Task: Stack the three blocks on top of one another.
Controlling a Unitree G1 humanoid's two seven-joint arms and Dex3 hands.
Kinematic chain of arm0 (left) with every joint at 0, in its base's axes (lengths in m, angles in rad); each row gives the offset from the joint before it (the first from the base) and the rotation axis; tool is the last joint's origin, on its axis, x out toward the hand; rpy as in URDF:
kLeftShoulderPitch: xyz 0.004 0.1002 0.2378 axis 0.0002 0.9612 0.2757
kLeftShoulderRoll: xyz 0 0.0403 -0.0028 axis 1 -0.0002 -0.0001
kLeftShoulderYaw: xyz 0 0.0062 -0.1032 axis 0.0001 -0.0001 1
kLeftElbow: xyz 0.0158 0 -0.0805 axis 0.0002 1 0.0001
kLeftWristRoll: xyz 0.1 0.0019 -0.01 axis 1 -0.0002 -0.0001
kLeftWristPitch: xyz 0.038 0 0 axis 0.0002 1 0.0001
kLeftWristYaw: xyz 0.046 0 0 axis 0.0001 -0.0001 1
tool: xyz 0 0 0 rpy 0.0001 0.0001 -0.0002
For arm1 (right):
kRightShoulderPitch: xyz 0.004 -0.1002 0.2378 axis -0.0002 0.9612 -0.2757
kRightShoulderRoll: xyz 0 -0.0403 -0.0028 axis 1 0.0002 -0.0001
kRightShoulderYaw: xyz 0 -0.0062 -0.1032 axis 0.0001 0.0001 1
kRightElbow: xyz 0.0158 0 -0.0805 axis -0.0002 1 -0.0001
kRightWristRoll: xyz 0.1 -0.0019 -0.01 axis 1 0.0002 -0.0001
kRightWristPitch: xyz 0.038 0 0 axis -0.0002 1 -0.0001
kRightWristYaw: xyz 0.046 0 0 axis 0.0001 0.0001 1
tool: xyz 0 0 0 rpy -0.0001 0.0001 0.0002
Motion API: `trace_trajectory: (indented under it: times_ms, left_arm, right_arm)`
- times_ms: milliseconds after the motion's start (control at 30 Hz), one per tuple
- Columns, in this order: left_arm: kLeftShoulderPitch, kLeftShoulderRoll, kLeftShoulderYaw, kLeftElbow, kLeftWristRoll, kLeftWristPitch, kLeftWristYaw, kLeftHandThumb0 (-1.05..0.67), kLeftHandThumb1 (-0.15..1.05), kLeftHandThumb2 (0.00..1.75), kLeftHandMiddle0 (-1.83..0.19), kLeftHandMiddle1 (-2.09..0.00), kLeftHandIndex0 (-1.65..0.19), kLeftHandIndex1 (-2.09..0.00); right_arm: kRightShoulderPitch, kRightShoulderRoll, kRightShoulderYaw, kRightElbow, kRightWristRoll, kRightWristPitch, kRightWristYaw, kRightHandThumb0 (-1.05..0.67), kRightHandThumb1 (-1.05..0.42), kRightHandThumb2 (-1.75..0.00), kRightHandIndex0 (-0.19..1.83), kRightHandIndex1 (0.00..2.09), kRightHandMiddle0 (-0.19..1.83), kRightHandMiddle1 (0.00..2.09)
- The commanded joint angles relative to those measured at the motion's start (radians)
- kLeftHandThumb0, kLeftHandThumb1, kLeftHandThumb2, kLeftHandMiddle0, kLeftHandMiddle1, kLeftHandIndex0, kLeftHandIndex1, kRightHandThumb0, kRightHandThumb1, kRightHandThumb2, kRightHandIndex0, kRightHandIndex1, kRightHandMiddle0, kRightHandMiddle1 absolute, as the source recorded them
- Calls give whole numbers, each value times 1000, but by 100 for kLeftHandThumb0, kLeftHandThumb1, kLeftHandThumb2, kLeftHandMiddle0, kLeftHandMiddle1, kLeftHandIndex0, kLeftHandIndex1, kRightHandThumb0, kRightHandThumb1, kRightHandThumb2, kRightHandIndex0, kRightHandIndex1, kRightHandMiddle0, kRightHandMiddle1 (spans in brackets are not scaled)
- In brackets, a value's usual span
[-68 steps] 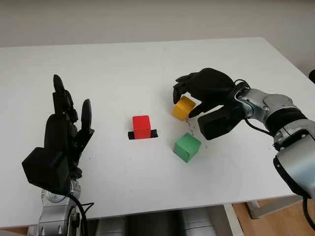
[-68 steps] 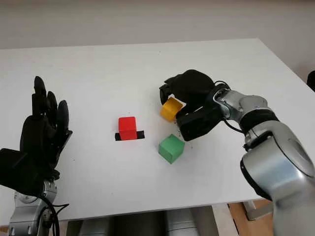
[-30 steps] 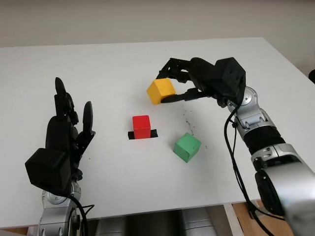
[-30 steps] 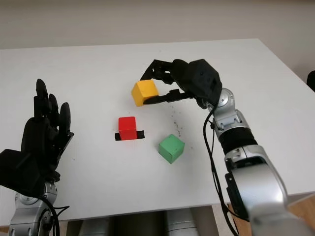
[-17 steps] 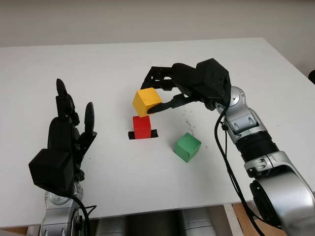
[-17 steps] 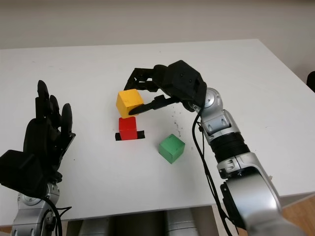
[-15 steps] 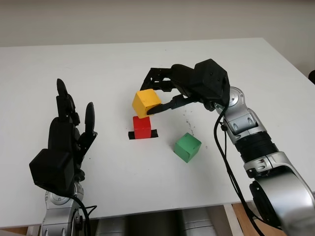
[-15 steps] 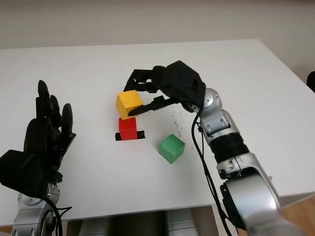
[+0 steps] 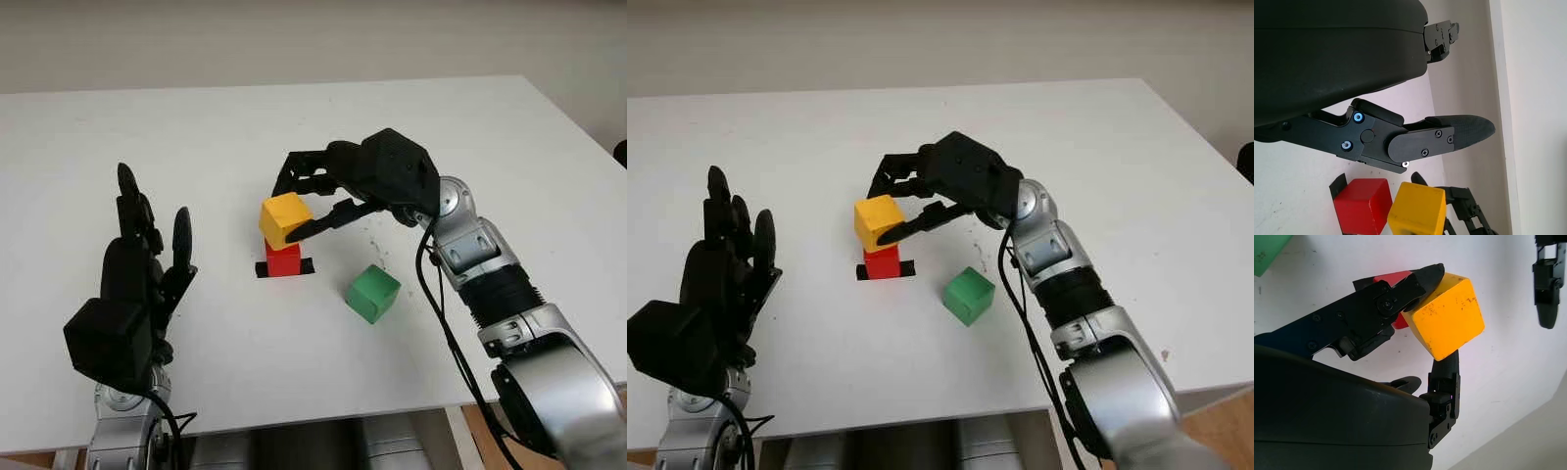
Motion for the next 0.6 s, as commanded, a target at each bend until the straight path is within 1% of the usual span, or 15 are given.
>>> trace_trajectory:
  times_ms: [0,233,567]
  left_arm:
    - [7,-3,-1,-21,3,-3,3,-67,105,56,19,-4,19,0]
    - [11,-1,-1,-20,5,-6,1,-66,105,57,19,-5,19,0]
    - [11,-1,-6,-21,17,-1,0,-67,105,58,19,-3,19,0]
  right_arm:
    - [-34,12,2,13,-4,8,-9,-48,-91,-6,42,9,44,160]
    - [-54,21,0,73,-13,-31,-29,-47,-92,-6,39,7,43,162]
    - [-62,26,-1,96,-25,-31,-41,-47,-92,-5,39,7,43,163]
